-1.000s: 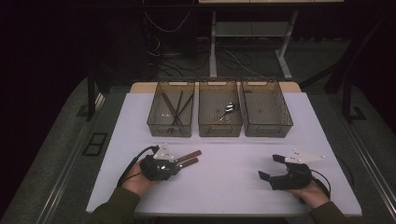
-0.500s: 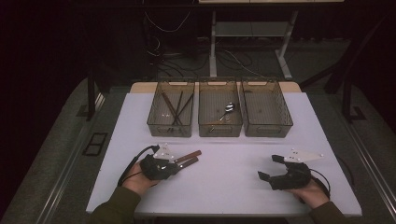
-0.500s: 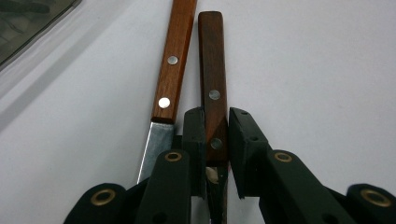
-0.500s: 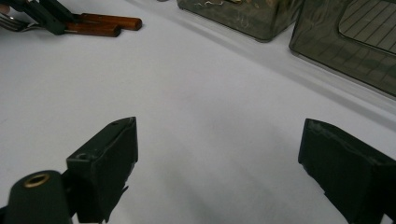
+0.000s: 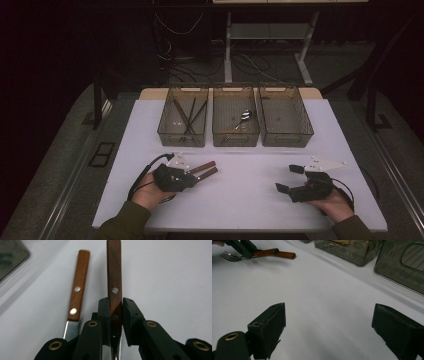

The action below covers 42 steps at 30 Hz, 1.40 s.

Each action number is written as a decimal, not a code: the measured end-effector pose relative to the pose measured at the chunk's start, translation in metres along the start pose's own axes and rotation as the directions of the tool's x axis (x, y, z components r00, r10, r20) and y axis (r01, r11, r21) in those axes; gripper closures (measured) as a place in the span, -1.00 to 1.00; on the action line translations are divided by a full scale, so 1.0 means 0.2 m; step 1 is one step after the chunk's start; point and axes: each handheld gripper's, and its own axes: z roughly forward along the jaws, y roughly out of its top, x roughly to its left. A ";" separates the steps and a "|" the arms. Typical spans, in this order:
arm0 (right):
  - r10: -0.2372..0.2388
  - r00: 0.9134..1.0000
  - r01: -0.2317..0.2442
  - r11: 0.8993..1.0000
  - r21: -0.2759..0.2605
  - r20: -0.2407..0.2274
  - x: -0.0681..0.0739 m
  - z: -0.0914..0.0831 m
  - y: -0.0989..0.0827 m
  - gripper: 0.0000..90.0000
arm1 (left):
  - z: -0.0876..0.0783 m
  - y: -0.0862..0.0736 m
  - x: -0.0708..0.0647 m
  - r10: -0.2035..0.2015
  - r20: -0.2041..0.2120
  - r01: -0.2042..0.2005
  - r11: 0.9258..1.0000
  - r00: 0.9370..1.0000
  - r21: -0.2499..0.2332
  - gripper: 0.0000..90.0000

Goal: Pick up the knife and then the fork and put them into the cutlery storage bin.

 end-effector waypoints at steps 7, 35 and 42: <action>-0.062 0.991 0.068 0.996 0.052 -0.120 0.02 0.01 0.08 -0.73 | 0.02 0.10 -0.06 0.066 0.072 -0.066 0.998 0.995 -0.010 0.71; -0.302 0.858 0.370 0.924 0.093 -0.416 0.25 0.29 0.41 -0.34 | 0.16 0.44 -0.24 0.288 0.197 -0.289 0.957 0.937 -0.028 0.71; -0.336 0.809 0.450 0.882 0.140 -0.482 0.25 0.32 0.40 0.10 | 0.21 0.50 -0.27 0.340 0.230 -0.344 0.939 0.912 -0.023 0.71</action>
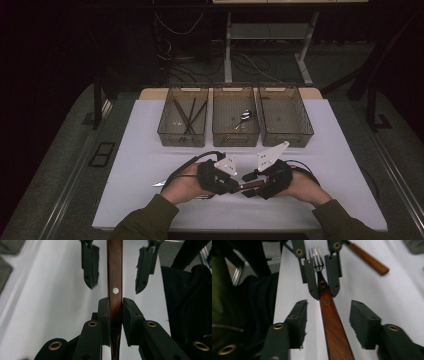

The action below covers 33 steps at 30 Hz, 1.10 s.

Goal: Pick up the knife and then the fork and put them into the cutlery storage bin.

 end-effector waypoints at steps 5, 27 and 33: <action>-0.013 1.000 0.014 1.000 0.027 -0.027 0.01 0.01 -0.01 0.37 | 0.01 0.03 -0.01 0.028 0.009 -0.028 1.000 1.000 0.013 0.71; -0.022 0.999 0.025 0.998 0.064 -0.045 0.02 0.02 -0.02 0.68 | -0.02 -0.03 -0.04 0.033 -0.018 -0.033 0.999 0.999 -0.015 0.37; -0.020 0.999 0.022 0.998 0.065 -0.031 0.02 0.01 -0.04 0.68 | -0.06 -0.13 -0.03 -0.024 -0.033 0.022 0.999 0.999 -0.043 0.16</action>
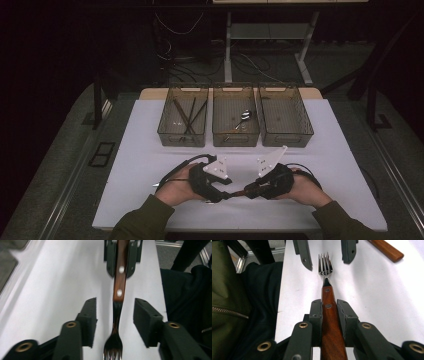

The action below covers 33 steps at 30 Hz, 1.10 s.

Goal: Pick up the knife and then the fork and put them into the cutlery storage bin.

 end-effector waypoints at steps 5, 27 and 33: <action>0.024 1.000 -0.023 0.999 -0.034 0.016 -0.01 -0.03 -0.01 0.68 | -0.04 -0.08 -0.01 -0.067 -0.026 0.066 0.997 0.997 -0.032 0.01; 0.209 0.966 -0.175 0.962 -0.211 0.151 -0.07 -0.27 -0.11 0.68 | -0.17 -0.47 -0.05 -0.367 -0.223 0.305 0.914 0.903 -0.269 -0.80; 0.243 0.950 -0.193 0.951 -0.243 0.196 -0.10 -0.33 -0.12 0.68 | -0.17 -0.50 -0.05 -0.391 -0.246 0.319 0.903 0.887 -0.287 -0.99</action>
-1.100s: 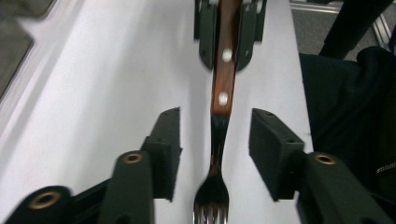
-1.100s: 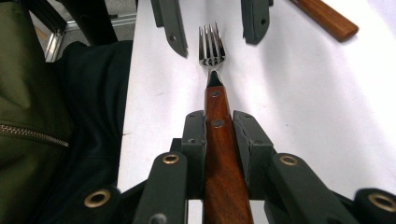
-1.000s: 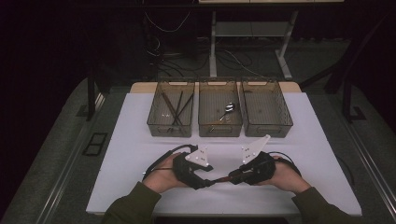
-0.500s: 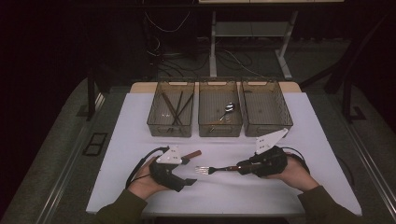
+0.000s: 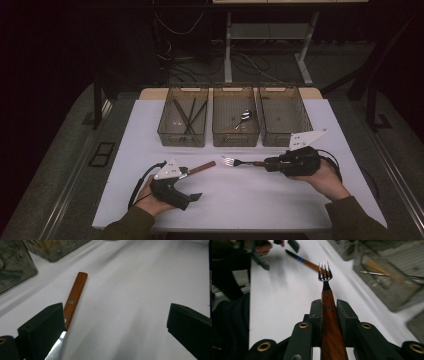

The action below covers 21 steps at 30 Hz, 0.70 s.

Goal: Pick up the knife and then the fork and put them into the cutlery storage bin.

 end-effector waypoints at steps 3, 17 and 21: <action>0.020 0.999 -0.019 1.000 -0.004 0.034 -0.03 -0.04 0.01 0.68 | 0.00 0.00 0.00 0.006 -0.010 -0.007 1.000 1.000 -0.003 -1.00; 0.136 0.978 -0.114 0.983 -0.142 0.156 -0.19 -0.25 0.05 0.68 | 0.00 0.00 -0.01 0.017 -0.057 -0.017 1.000 0.998 0.004 -1.00; 0.177 0.963 -0.142 0.975 -0.173 0.203 -0.23 -0.30 0.05 0.68 | 0.00 0.00 0.00 0.020 -0.061 -0.019 1.000 0.998 0.006 -1.00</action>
